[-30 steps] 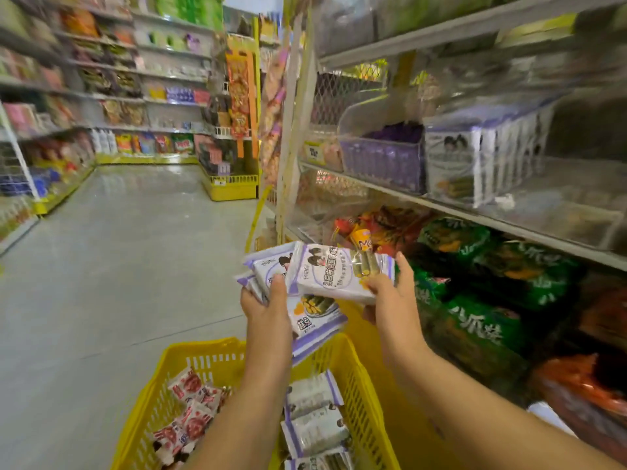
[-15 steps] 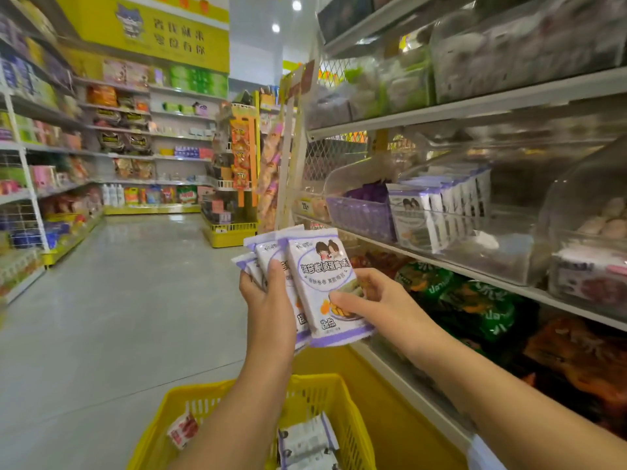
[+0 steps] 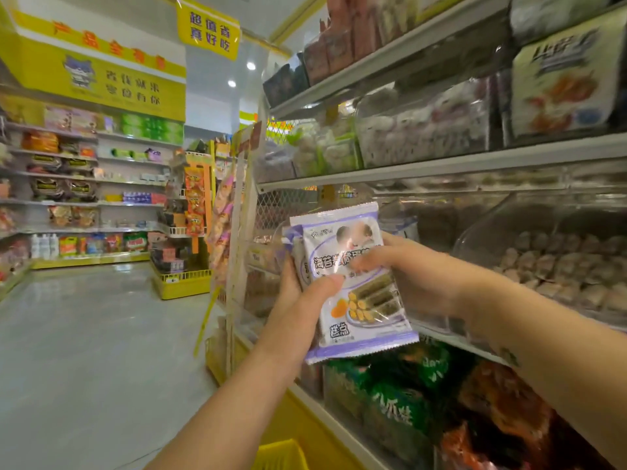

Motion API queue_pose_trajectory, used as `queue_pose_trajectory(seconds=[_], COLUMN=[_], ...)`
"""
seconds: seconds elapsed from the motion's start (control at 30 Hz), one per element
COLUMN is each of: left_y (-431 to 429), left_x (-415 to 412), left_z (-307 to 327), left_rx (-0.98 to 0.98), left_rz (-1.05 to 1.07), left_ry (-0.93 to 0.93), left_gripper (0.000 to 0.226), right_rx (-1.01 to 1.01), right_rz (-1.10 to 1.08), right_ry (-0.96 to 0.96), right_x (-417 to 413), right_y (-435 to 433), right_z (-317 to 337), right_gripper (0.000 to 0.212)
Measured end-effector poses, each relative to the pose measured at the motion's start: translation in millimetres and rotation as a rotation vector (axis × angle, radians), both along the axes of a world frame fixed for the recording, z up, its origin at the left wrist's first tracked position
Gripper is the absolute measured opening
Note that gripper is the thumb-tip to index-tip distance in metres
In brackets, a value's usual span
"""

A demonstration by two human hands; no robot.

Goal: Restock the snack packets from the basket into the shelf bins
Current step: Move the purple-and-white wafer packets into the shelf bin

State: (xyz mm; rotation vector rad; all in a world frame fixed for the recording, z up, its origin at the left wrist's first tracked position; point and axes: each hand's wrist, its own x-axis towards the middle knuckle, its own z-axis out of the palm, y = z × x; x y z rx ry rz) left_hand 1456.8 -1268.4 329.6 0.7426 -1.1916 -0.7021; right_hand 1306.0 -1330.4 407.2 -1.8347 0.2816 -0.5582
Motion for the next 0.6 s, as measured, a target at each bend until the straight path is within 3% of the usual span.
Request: queue_pose_trajectory(seconds=[0.17, 0.3, 0.37, 0.43, 0.5, 0.6], left_y=[-40.5, -78.4, -97.1, -114.3, -129.9, -147.6], left_x=[-16.5, -20.1, -19.7, -19.5, -19.6, -16.4], left_z=[57.1, 93.4, 100.7, 101.0, 93.1, 70.7], left_rx=[-0.079, -0.089, -0.074, -0.076, -0.057, 0.057], left_rz=[-0.071, 0.046, 0.105, 0.138, 0.146, 0.316], left_ry=[-0.086, -0.270, -0.335, -0.368, -0.358, -0.501], left_gripper=[0.058, 0.040, 0.033, 0.039, 0.044, 0.065], right_rx=[-0.246, -0.706, -0.886, -1.012, -1.079, -1.036], right_rz=[-0.196, -0.538, -0.580, -0.670, -0.806, -0.814], right_ry=[0.018, 0.003, -0.026, -0.007, 0.095, 0.276], right_x=[-30.3, -41.4, -39.1, -33.0, -26.8, -20.6], right_y=[-13.2, -29.9, -39.0, -56.6, -76.1, -100.1], right_z=[61.9, 88.6, 88.7, 79.1, 66.8, 47.9], right_gripper=[0.045, 0.065, 0.068, 0.082, 0.110, 0.127])
